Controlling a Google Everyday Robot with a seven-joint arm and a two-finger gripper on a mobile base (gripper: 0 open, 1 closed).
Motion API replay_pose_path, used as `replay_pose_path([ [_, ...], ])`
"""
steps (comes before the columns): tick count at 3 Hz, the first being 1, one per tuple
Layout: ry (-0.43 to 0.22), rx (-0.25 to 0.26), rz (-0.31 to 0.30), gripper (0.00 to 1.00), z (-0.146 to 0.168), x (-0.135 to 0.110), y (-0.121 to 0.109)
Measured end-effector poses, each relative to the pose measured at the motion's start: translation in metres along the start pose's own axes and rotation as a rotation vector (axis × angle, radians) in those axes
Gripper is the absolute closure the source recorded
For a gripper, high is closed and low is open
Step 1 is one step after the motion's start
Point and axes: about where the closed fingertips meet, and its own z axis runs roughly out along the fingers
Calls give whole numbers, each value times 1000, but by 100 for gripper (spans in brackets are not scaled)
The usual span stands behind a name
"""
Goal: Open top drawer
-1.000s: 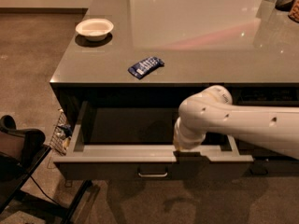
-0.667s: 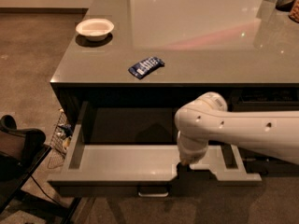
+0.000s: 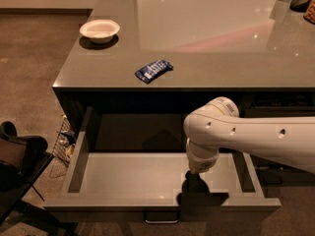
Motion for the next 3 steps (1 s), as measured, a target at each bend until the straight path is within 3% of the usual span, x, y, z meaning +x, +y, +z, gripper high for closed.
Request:
replay_pose_path([
  [3,3,1,-1,12,-1,1,1],
])
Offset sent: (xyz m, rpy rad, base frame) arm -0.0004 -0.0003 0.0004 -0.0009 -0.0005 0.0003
